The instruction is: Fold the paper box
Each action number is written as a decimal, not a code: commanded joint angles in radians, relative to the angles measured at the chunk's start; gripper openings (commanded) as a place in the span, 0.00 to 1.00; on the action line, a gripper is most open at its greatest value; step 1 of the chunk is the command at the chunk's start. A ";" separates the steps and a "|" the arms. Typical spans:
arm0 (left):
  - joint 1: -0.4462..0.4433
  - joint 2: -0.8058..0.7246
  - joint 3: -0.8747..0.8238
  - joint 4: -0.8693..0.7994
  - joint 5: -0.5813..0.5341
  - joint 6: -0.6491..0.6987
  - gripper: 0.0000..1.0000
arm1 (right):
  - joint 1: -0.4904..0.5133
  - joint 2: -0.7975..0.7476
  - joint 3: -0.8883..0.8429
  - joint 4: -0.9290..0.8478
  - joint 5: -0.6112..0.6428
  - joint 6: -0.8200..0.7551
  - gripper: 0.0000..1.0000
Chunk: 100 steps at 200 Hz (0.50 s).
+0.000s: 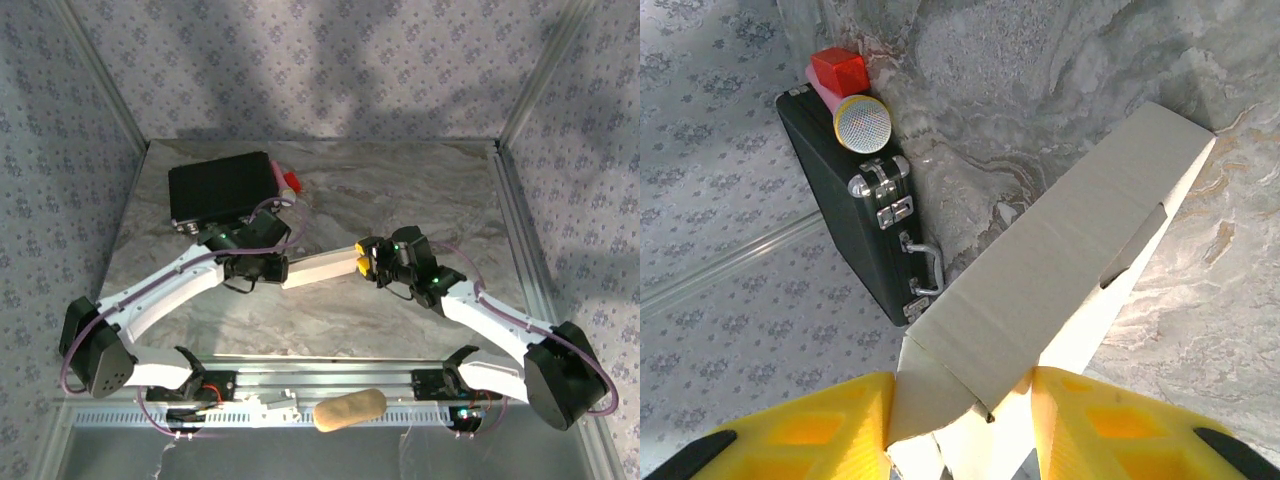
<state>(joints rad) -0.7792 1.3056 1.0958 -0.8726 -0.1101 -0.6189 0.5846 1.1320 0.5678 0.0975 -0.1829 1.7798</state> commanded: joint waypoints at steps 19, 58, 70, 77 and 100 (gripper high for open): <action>0.039 -0.194 -0.037 0.111 0.118 -0.123 0.54 | 0.000 0.018 0.007 -0.059 0.011 -0.017 0.40; 0.124 -0.259 -0.124 0.247 0.234 -0.218 0.55 | -0.001 0.031 0.020 -0.074 0.028 -0.021 0.39; 0.132 -0.251 -0.141 0.258 0.234 -0.224 0.54 | -0.001 0.041 0.025 -0.072 0.026 -0.023 0.38; 0.137 -0.249 -0.153 0.272 0.240 -0.228 0.53 | -0.002 0.046 0.029 -0.073 0.026 -0.023 0.38; 0.155 -0.243 -0.189 0.308 0.244 -0.240 0.51 | -0.003 0.063 0.044 -0.074 0.028 -0.026 0.37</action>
<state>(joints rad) -0.6441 1.0569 0.9325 -0.6323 0.0952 -0.8215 0.5846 1.1637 0.5926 0.0952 -0.1799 1.7721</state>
